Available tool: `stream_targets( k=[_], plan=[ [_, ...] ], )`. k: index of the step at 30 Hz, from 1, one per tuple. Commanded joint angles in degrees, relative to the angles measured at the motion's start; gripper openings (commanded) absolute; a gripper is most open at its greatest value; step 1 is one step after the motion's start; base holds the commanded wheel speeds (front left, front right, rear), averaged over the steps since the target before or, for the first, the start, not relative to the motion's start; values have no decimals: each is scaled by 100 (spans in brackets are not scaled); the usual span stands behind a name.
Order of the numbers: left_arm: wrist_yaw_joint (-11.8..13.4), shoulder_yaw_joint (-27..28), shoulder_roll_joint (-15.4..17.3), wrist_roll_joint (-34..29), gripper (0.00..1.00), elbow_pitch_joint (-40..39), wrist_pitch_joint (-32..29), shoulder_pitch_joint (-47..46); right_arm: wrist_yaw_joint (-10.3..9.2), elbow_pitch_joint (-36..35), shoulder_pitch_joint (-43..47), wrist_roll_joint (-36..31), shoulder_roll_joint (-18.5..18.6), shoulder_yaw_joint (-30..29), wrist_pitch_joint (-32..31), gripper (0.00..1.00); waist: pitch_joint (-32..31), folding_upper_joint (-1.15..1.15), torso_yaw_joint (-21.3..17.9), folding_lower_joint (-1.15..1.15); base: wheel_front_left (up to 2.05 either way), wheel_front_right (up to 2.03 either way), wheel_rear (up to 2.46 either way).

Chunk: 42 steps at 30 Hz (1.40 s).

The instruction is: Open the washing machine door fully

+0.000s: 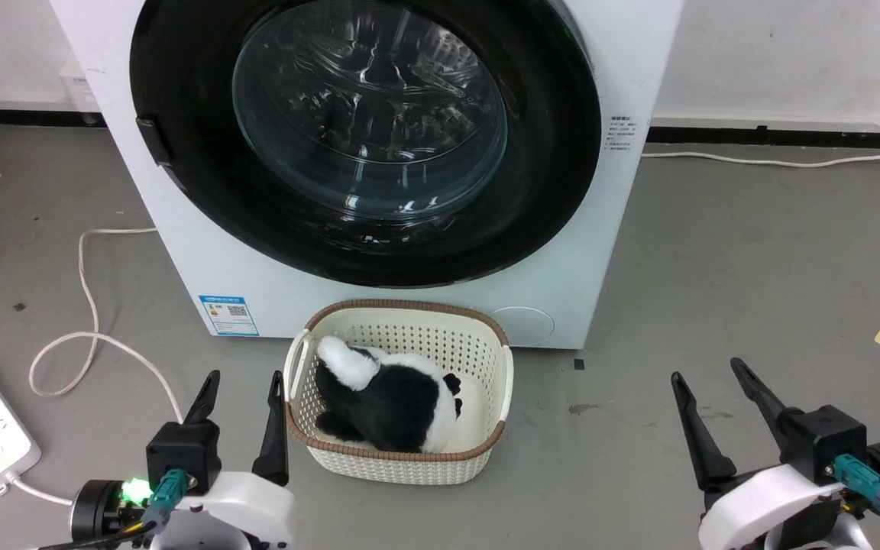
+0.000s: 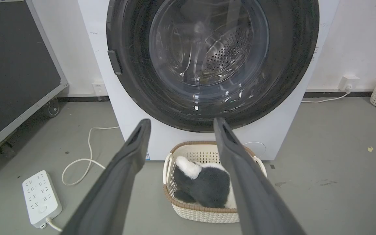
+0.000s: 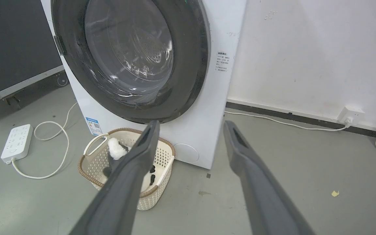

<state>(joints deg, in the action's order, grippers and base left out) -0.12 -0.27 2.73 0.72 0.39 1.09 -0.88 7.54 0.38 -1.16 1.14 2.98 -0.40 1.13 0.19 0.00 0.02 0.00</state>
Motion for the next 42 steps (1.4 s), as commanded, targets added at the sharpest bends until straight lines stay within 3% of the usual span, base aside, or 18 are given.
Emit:
stream_targets(
  k=[1,18,42],
  plan=[
    [22,-4,2,26,100,14,53,13,-1,-33,-28,56,-1,-12,50,100,3,0,0,0,0,0,0],
    [34,-126,4,41,100,7,268,-25,-1,-5,-35,242,-3,5,259,100,101,0,73,0,0,0,0],
    [68,-353,6,41,100,-214,544,-272,-2,-242,-672,1776,13,-302,-204,100,682,0,328,0,0,0,0]
  ],
)
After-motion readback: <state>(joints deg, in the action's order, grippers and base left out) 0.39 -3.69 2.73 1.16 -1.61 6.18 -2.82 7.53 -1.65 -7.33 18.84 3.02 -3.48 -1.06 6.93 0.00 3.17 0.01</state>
